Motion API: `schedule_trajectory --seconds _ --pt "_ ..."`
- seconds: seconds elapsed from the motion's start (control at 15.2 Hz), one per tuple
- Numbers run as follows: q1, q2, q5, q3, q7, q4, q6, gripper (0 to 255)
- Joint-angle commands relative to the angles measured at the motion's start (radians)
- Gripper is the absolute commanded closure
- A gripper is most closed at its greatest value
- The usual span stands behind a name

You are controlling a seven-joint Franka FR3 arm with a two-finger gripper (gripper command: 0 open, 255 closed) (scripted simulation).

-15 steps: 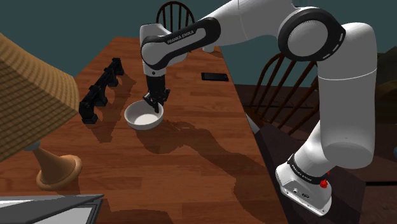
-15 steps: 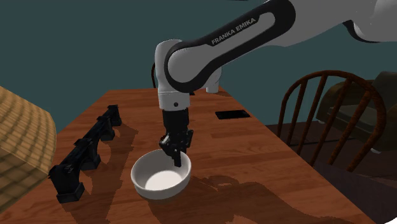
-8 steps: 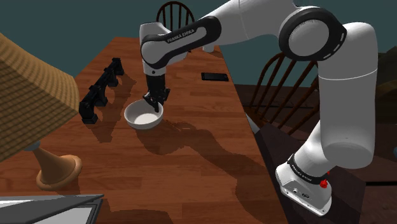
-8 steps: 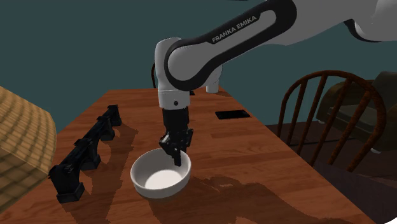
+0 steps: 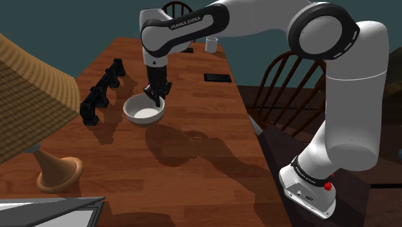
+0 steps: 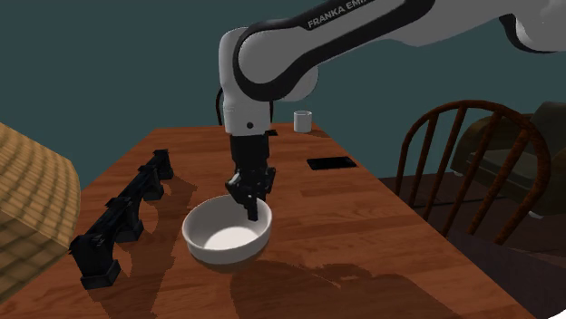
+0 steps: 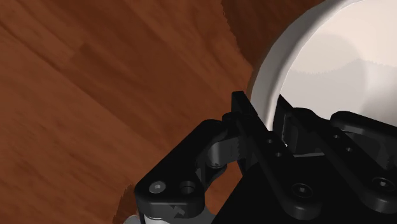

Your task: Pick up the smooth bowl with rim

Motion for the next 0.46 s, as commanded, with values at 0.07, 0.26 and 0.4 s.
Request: schedule_trajectory --seconds 0.07,0.26,0.4 --pt "0.0 -0.011 0.0 0.001 0.006 0.027 -0.038 255" --pt "0.0 -0.021 0.001 0.002 0.011 0.052 -0.072 255" --pt "0.0 -0.022 0.001 0.002 0.011 0.054 -0.074 255"
